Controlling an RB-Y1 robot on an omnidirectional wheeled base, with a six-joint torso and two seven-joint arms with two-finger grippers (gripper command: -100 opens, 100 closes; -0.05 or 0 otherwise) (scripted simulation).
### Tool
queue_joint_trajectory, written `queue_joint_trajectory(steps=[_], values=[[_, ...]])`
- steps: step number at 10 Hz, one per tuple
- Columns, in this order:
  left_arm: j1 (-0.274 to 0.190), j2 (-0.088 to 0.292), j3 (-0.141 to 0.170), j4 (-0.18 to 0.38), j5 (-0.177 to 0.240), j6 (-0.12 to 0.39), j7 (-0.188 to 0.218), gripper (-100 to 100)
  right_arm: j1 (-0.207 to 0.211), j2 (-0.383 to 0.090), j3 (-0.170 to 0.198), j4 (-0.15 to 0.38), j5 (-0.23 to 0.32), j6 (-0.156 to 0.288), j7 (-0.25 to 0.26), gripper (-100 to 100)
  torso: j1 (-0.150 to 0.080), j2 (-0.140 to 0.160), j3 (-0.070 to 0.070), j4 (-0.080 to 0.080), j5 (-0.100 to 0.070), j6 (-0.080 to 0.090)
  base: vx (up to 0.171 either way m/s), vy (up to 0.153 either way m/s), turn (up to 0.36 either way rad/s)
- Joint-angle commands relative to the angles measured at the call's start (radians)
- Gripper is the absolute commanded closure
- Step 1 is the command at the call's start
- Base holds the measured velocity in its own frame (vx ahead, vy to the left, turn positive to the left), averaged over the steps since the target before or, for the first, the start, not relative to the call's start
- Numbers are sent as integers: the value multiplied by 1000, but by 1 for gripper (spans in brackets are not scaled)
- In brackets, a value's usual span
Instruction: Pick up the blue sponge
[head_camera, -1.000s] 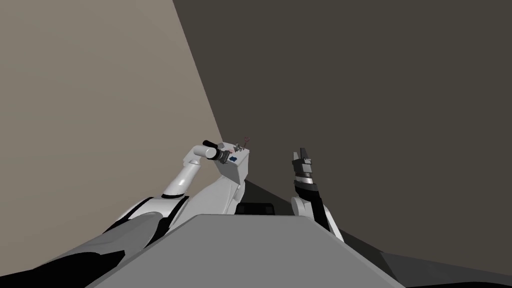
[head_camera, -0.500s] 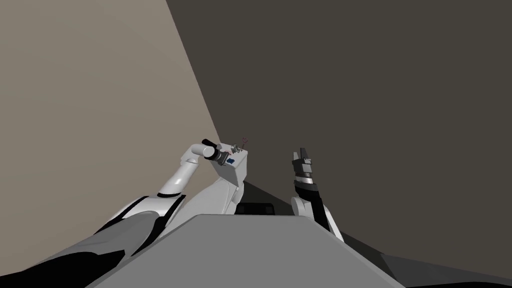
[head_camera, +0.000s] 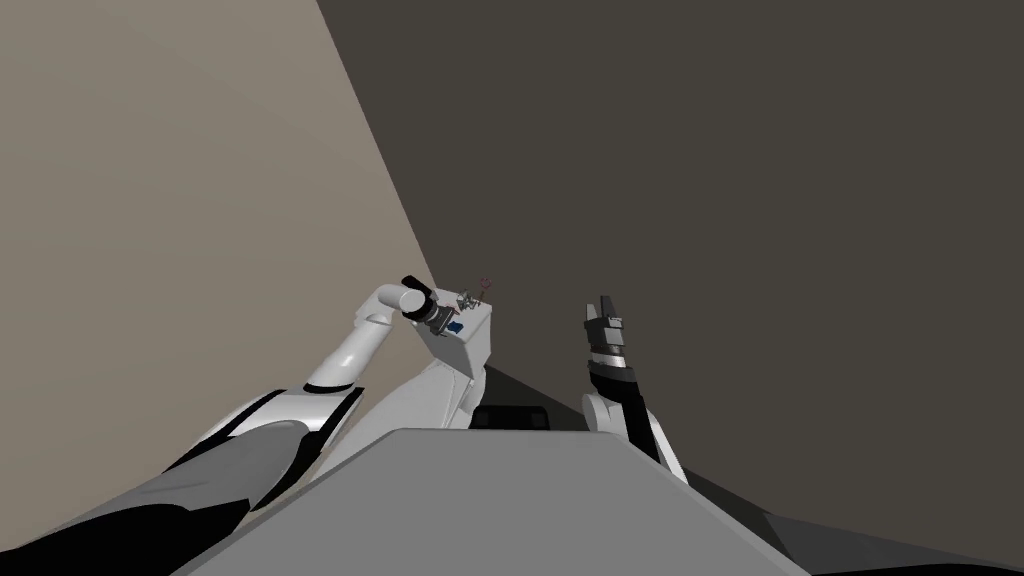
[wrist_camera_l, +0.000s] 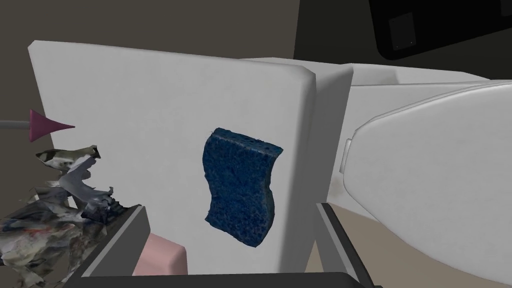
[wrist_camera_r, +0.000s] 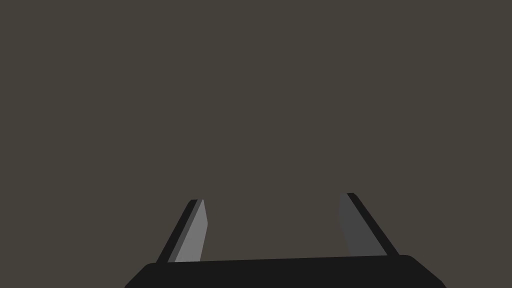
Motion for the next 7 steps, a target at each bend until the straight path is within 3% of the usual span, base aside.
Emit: queue_joint_trajectory(steps=[1,7], values=[[-5,19,-6,-3,28,44,10,-100,0,0,0,0,0,0,0,0,0,0,0,0,0,0,59,-24,-20],[-18,83,-19,-21,124,212,42,-100,0,0,0,0,0,0,0,0,-1,-2,-1,0,0,0,72,-33,-23]])
